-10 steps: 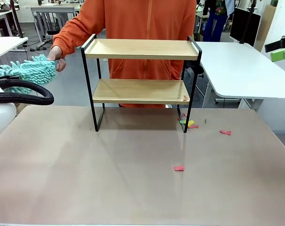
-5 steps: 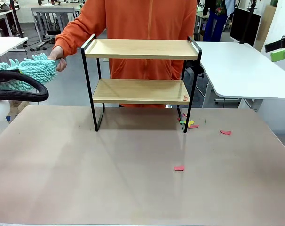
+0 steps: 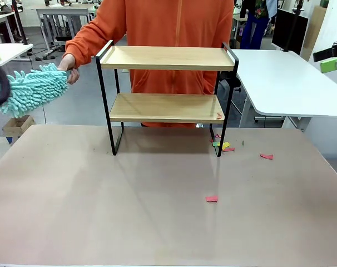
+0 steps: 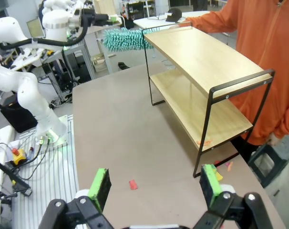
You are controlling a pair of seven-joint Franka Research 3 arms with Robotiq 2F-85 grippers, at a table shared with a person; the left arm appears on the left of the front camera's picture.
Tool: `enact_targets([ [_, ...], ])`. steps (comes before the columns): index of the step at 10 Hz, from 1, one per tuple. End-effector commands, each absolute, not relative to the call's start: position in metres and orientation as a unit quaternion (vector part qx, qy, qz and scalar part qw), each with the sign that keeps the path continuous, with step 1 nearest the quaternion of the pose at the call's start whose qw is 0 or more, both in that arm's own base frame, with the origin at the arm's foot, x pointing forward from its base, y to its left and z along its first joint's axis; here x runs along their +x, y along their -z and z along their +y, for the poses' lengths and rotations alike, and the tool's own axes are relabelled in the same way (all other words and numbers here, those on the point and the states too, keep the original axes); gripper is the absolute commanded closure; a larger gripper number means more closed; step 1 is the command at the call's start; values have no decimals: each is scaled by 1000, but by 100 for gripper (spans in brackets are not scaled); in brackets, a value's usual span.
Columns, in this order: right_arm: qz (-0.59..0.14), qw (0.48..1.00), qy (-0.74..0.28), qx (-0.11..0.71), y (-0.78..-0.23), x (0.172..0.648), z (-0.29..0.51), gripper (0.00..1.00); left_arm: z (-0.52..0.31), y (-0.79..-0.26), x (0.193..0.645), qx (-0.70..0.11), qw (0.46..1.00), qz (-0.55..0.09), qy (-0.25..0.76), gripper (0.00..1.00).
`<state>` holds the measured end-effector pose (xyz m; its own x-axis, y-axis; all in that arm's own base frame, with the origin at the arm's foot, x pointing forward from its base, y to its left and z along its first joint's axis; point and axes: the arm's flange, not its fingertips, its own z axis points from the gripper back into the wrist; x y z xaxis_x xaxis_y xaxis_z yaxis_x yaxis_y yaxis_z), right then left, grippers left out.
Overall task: Clean the shelf.
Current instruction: Hand the Duster back to the human.
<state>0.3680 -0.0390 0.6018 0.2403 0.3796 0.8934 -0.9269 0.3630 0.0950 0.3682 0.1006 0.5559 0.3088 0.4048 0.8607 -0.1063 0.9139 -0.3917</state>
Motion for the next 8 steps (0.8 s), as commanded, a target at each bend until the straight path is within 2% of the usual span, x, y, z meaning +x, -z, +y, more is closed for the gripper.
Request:
enact_targets([
  [1, -419, 710, -460, 330, -603, 369, -39, 0, 145, -643, 331, -175, 768, -576, -218, 0],
  [4, -419, 710, -460, 330, -603, 369, -39, 0, 209, -651, 307, -216, 736, -575, -283, 0],
  [6, -419, 710, -460, 330, -603, 369, -39, 0, 225, -643, 304, -226, 736, -563, -301, 0],
  [8, -419, 710, -460, 330, -603, 369, -39, 0, 219, -642, 302, -206, 731, -583, -289, 0],
])
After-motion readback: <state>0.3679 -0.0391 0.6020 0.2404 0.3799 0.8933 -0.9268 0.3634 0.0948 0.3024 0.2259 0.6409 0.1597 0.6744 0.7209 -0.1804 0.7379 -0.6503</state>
